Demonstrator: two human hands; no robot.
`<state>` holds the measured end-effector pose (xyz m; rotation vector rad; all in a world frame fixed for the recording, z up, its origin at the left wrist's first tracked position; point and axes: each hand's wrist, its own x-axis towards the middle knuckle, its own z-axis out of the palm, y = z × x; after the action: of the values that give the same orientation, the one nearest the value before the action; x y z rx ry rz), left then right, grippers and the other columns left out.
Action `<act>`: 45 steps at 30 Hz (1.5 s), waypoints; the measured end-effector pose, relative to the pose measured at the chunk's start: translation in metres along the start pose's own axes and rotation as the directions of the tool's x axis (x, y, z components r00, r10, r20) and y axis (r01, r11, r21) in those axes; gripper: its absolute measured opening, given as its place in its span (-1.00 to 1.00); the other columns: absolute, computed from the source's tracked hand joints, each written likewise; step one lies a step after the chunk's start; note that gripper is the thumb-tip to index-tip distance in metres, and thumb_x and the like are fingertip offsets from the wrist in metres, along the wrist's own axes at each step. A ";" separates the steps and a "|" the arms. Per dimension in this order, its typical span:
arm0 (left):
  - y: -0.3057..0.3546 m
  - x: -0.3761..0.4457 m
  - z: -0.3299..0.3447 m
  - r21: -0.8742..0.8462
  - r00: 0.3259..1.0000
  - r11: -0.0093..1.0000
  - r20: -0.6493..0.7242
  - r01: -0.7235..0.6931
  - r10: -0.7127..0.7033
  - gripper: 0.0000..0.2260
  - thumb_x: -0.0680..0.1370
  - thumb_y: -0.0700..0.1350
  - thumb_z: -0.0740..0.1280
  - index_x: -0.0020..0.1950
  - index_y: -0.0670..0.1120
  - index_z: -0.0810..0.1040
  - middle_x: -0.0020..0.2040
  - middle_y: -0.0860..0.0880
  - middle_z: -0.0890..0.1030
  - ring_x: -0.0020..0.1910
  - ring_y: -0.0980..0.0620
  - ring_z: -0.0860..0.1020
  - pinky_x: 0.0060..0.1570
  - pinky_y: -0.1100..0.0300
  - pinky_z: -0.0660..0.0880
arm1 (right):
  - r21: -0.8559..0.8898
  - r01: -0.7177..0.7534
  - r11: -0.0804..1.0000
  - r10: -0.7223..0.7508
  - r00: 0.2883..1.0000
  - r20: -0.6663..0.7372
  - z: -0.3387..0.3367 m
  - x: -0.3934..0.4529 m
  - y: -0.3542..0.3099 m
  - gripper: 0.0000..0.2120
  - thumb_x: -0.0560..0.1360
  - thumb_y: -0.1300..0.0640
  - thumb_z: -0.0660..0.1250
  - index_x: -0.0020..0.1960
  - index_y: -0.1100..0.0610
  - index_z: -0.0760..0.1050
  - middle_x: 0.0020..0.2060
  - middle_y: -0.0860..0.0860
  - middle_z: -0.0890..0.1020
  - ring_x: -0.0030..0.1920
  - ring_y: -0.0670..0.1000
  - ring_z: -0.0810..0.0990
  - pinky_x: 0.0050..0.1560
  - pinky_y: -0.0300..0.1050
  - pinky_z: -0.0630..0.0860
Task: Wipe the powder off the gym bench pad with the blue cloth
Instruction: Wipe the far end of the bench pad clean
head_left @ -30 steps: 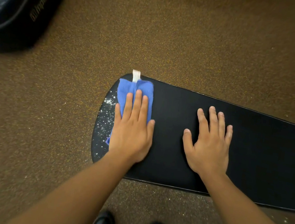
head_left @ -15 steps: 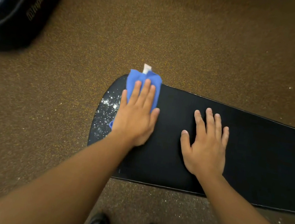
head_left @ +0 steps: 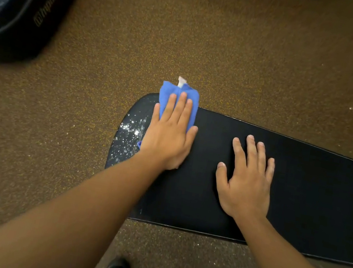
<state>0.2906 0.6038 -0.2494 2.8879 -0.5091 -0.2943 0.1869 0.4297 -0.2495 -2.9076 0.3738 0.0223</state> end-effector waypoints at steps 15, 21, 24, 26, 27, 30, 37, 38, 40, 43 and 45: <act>-0.012 -0.031 0.005 -0.034 0.997 0.999 -0.066 0.027 -0.030 -0.37 0.58 0.13 -0.29 0.61 -0.10 -0.14 0.61 -0.05 -0.19 0.56 -0.02 -0.29 0.51 -0.08 -0.24 | 0.222 0.086 0.971 -0.075 0.996 -0.057 -0.008 0.014 -0.071 -0.41 0.53 -0.14 0.04 0.53 0.02 0.21 0.57 0.06 0.13 0.56 0.07 0.05 0.49 0.23 0.00; -0.015 -0.038 0.005 -0.065 0.998 0.998 -0.064 0.011 -0.015 -0.39 0.59 0.10 -0.25 0.61 -0.12 -0.11 0.62 -0.07 -0.16 0.57 -0.05 -0.26 0.52 -0.11 -0.20 | 0.179 0.060 0.982 -0.057 0.998 -0.024 -0.001 0.014 -0.080 -0.41 0.55 -0.10 0.06 0.55 0.00 0.16 0.58 0.05 0.08 0.57 0.08 0.00 0.49 0.23 -0.02; -0.020 -0.047 0.006 -0.074 0.997 0.997 -0.071 -0.003 -0.003 -0.40 0.61 0.09 -0.19 0.61 -0.13 -0.10 0.62 -0.08 -0.14 0.58 -0.06 -0.24 0.52 -0.12 -0.19 | 0.123 0.046 0.991 -0.047 0.999 0.010 0.006 0.010 -0.083 -0.42 0.55 -0.11 0.04 0.55 0.00 0.15 0.58 0.06 0.09 0.57 0.09 0.01 0.49 0.26 -0.03; -0.020 -0.049 0.006 -0.079 0.998 0.997 -0.065 0.000 -0.005 -0.40 0.60 0.08 -0.20 0.61 -0.13 -0.09 0.62 -0.09 -0.13 0.58 -0.06 -0.23 0.53 -0.14 -0.17 | 0.055 0.057 0.997 -0.058 0.998 0.030 0.012 0.005 -0.087 -0.43 0.57 -0.13 -0.02 0.55 0.00 0.16 0.57 0.07 0.11 0.57 0.10 0.01 0.50 0.28 -0.06; -0.020 -0.049 0.006 -0.079 0.997 0.997 -0.070 0.004 -0.010 -0.40 0.60 0.08 -0.20 0.61 -0.13 -0.09 0.62 -0.09 -0.13 0.58 -0.07 -0.23 0.53 -0.15 -0.16 | 0.026 0.059 0.998 -0.060 0.997 0.040 0.015 0.004 -0.088 -0.43 0.59 -0.14 -0.06 0.56 -0.01 0.14 0.58 0.07 0.10 0.57 0.10 -0.02 0.51 0.27 -0.08; -0.017 -0.050 0.004 -0.078 0.998 0.997 -0.064 0.012 -0.017 -0.40 0.60 0.08 -0.22 0.61 -0.14 -0.09 0.62 -0.10 -0.12 0.58 -0.07 -0.22 0.52 -0.14 -0.18 | -0.018 0.058 0.998 -0.056 0.995 0.077 0.019 0.003 -0.087 -0.44 0.60 -0.16 -0.12 0.58 -0.05 0.05 0.59 0.04 0.02 0.58 0.09 -0.09 0.52 0.24 -0.14; -0.020 -0.055 0.001 -0.075 0.999 0.997 -0.028 0.020 -0.022 -0.39 0.59 0.09 -0.23 0.61 -0.13 -0.13 0.62 -0.08 -0.16 0.57 -0.07 -0.25 0.51 -0.14 -0.22 | -0.014 0.044 0.999 -0.043 0.998 0.056 0.015 0.005 -0.090 -0.44 0.60 -0.13 -0.09 0.58 -0.03 0.07 0.58 0.05 0.05 0.58 0.10 -0.07 0.52 0.26 -0.09; -0.021 -0.053 0.000 -0.066 1.000 0.998 -0.026 0.004 -0.005 -0.40 0.59 0.08 -0.22 0.61 -0.13 -0.12 0.62 -0.09 -0.15 0.57 -0.08 -0.24 0.51 -0.16 -0.21 | -0.009 0.042 0.999 -0.042 0.998 0.052 0.016 0.004 -0.090 -0.44 0.60 -0.13 -0.09 0.57 -0.03 0.08 0.58 0.05 0.06 0.58 0.10 -0.06 0.52 0.26 -0.09; -0.021 -0.043 -0.001 -0.043 0.999 0.998 -0.015 -0.046 0.045 -0.41 0.60 0.07 -0.19 0.61 -0.13 -0.11 0.62 -0.09 -0.14 0.58 -0.10 -0.23 0.51 -0.18 -0.19 | -0.006 0.038 0.999 -0.038 0.998 0.049 0.017 0.005 -0.090 -0.45 0.61 -0.11 -0.10 0.57 -0.02 0.09 0.58 0.05 0.08 0.58 0.10 -0.04 0.52 0.27 -0.08; -0.025 -0.015 -0.005 -0.006 0.996 0.996 -0.003 -0.088 0.088 -0.43 0.63 0.06 -0.14 0.61 -0.11 -0.12 0.62 -0.08 -0.14 0.58 -0.08 -0.22 0.51 -0.20 -0.16 | -0.013 0.043 0.999 -0.043 0.998 0.040 0.019 0.005 -0.089 -0.46 0.60 -0.10 -0.09 0.57 -0.02 0.11 0.58 0.04 0.09 0.57 0.10 -0.03 0.51 0.27 -0.07; -0.031 0.002 -0.010 -0.002 0.997 0.997 -0.001 -0.079 0.079 -0.45 0.66 0.05 -0.07 0.61 -0.10 -0.12 0.62 -0.06 -0.13 0.58 -0.06 -0.21 0.51 -0.18 -0.15 | -0.015 0.046 0.999 -0.045 0.998 0.047 0.019 0.006 -0.088 -0.46 0.60 -0.10 -0.07 0.57 -0.03 0.11 0.58 0.03 0.08 0.58 0.09 -0.04 0.52 0.26 -0.09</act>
<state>0.3046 0.6332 -0.2469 2.8575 -0.6211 -0.2814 0.2146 0.5155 -0.2502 -2.9246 0.3012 0.0864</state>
